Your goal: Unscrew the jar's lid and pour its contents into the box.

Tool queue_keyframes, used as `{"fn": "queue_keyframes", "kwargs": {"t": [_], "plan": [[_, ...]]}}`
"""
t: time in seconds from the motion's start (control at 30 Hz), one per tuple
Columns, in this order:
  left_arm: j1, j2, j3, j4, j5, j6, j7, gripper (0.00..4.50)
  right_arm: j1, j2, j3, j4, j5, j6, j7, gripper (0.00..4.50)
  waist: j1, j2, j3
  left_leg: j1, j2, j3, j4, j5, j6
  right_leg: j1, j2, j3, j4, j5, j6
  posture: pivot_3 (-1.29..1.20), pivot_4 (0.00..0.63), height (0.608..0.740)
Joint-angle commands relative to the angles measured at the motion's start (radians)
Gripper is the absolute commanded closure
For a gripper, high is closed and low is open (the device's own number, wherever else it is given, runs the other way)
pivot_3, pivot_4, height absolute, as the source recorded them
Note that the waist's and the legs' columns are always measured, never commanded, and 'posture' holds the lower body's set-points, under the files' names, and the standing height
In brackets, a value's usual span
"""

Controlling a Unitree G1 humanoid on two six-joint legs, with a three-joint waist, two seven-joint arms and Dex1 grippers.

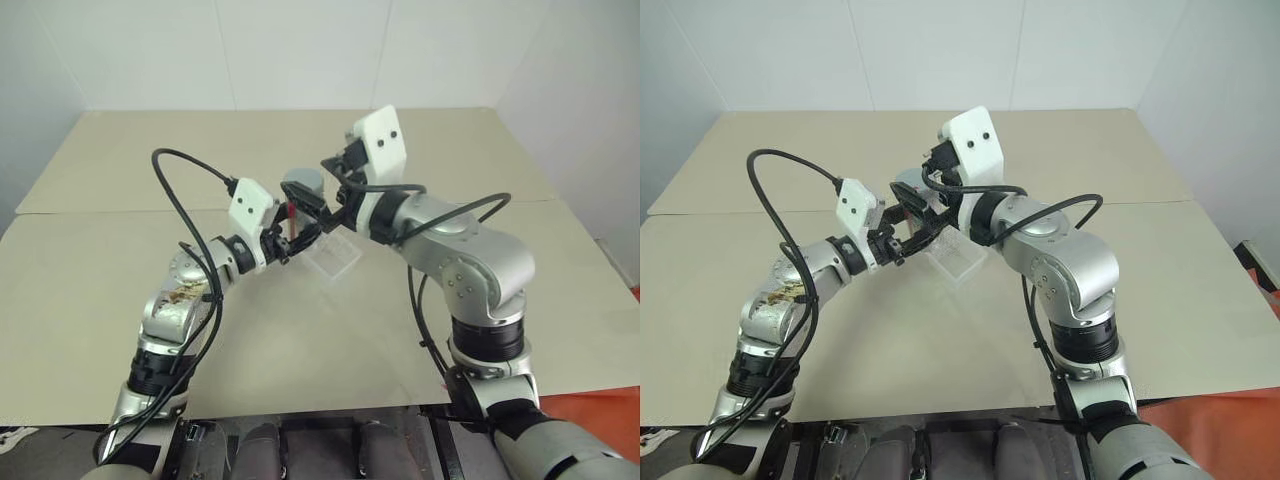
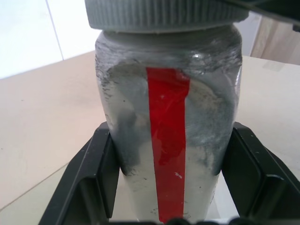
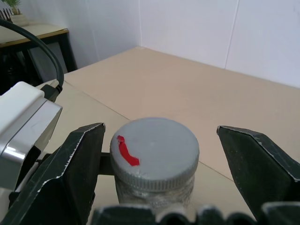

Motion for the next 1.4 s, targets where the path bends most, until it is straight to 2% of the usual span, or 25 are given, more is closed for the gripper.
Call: {"fn": "queue_keyframes", "kwargs": {"t": [0.03,0.1,0.17,0.27,0.3,0.5,0.67,0.83,1.03,1.17,1.4], "plan": [[-0.007,0.000,0.000,-0.050,-0.009,-0.003,0.003,1.76,-0.022,0.003,0.000,-0.012,-0.011,-0.013,0.000,0.03,0.000,0.000,0.000,0.000,0.000,0.000,0.000,0.000,0.000,0.000,0.000,0.000,0.000,0.000,0.000,0.00,0.150,0.740],[-0.006,0.002,0.002,-0.054,-0.014,-0.001,-0.002,1.76,-0.022,0.006,0.002,-0.011,-0.013,-0.013,0.005,0.20,0.000,0.000,0.000,0.000,0.000,0.000,0.000,0.000,0.000,0.000,0.000,0.000,0.000,0.000,0.000,0.00,0.150,0.740],[-0.007,0.003,0.003,-0.056,-0.016,0.000,-0.003,1.76,-0.020,0.005,0.004,-0.012,-0.012,-0.011,0.010,0.63,0.000,0.000,0.000,0.000,0.000,0.000,0.000,0.000,0.000,0.000,0.000,0.000,0.000,0.000,0.000,0.00,0.150,0.740],[-0.010,0.005,0.001,-0.051,-0.015,-0.002,-0.007,1.76,-0.018,0.004,0.005,-0.011,-0.017,-0.013,0.012,1.63,0.000,0.000,0.000,0.000,0.000,0.000,0.000,0.000,0.000,0.000,0.000,0.000,0.000,0.000,0.000,0.00,0.150,0.740],[-0.011,0.005,0.000,-0.048,-0.015,-0.003,-0.008,1.76,-0.018,0.003,0.005,-0.011,-0.017,-0.013,0.014,1.70,0.000,0.000,0.000,0.000,0.000,0.000,0.000,0.000,0.000,0.000,0.000,0.000,0.000,0.000,0.000,0.00,0.150,0.740],[-0.004,0.029,0.001,-0.053,-0.030,-0.005,-0.049,1.76,-0.001,-0.022,0.004,-0.015,-0.005,-0.029,0.058,1.70,0.000,0.000,0.000,0.000,0.000,0.000,0.000,0.000,0.000,0.000,0.000,0.000,0.000,0.000,0.000,0.00,0.150,0.740],[0.019,0.090,0.028,-0.043,-0.093,-0.108,-0.228,1.76,0.037,-0.106,-0.020,-0.013,0.101,-0.060,0.269,1.70,0.000,0.000,0.000,0.000,0.000,0.000,0.000,0.000,0.000,0.000,0.000,0.000,-0.001,0.000,0.000,0.00,0.150,0.740],[0.019,0.153,0.072,-0.013,-0.225,-0.142,-0.454,1.76,0.060,-0.202,-0.006,0.001,0.201,-0.091,0.494,1.70,0.000,0.000,0.000,0.000,0.000,0.000,0.000,0.000,0.000,0.000,0.000,0.000,-0.003,0.000,0.000,0.00,0.150,0.740],[0.018,0.152,0.089,-0.009,-0.285,-0.189,-0.576,1.76,0.079,-0.274,0.033,0.014,0.254,-0.176,0.737,1.70,0.001,0.000,0.000,0.000,0.000,0.000,0.000,0.000,0.001,0.000,0.000,0.000,-0.004,0.000,0.000,0.00,0.150,0.740],[-0.003,0.163,0.084,0.003,-0.324,-0.193,-0.676,1.76,0.063,-0.294,0.069,0.055,0.250,-0.233,0.866,1.70,0.001,0.000,0.000,0.000,0.000,0.000,0.000,-0.001,0.001,0.000,0.000,0.000,-0.003,0.000,0.000,0.00,0.150,0.740],[-0.050,0.192,0.068,0.023,-0.359,-0.160,-0.827,1.76,0.023,-0.308,0.099,0.136,0.242,-0.283,1.005,1.70,0.001,0.000,0.000,0.001,0.000,0.000,0.000,-0.001,0.001,0.000,0.000,0.000,-0.003,0.000,0.000,0.00,0.150,0.740]]}}
